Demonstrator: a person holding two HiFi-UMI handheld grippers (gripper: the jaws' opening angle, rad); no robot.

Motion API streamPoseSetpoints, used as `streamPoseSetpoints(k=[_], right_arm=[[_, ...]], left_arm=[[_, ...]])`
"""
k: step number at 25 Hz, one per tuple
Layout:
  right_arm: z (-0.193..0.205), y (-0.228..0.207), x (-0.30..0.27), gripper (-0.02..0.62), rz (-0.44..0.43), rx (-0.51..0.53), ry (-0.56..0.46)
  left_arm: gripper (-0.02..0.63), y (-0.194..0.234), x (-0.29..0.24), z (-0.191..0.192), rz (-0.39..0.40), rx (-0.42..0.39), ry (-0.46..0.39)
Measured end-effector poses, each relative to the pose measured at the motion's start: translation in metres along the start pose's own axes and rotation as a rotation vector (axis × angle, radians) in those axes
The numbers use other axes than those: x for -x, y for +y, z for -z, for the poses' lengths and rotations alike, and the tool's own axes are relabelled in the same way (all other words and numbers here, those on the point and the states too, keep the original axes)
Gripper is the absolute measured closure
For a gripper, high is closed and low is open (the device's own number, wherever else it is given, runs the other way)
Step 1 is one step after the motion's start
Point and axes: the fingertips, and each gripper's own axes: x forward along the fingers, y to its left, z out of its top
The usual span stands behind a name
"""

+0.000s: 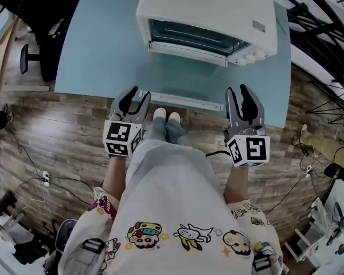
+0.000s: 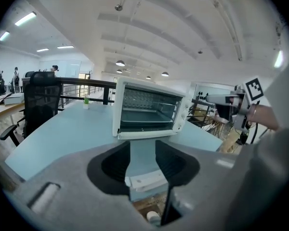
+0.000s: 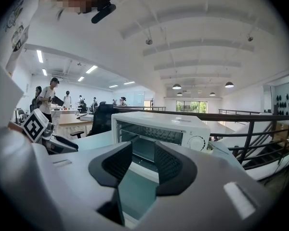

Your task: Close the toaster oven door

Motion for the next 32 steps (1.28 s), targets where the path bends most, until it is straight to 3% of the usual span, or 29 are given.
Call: streamPoseSetpoints(k=[10,24,32], right_arm=[[0.011,-0.005,0.0,0.448,0.006,-0.024,0.023],[0.017,-0.005,-0.001,0.449,0.002,-0.029,0.04],[0.029,-0.006,-0.002,0.449,0.007,-0.049,0.066]], left_arm=[[0.432,0.009,-0.015,0.06,-0.009,0.057,0.101],[0.4,0.015,-0.035,0.118,0.001,0.015,0.228],[0.4,0.016,-0.046,0.126,0.014,0.026,0.23]])
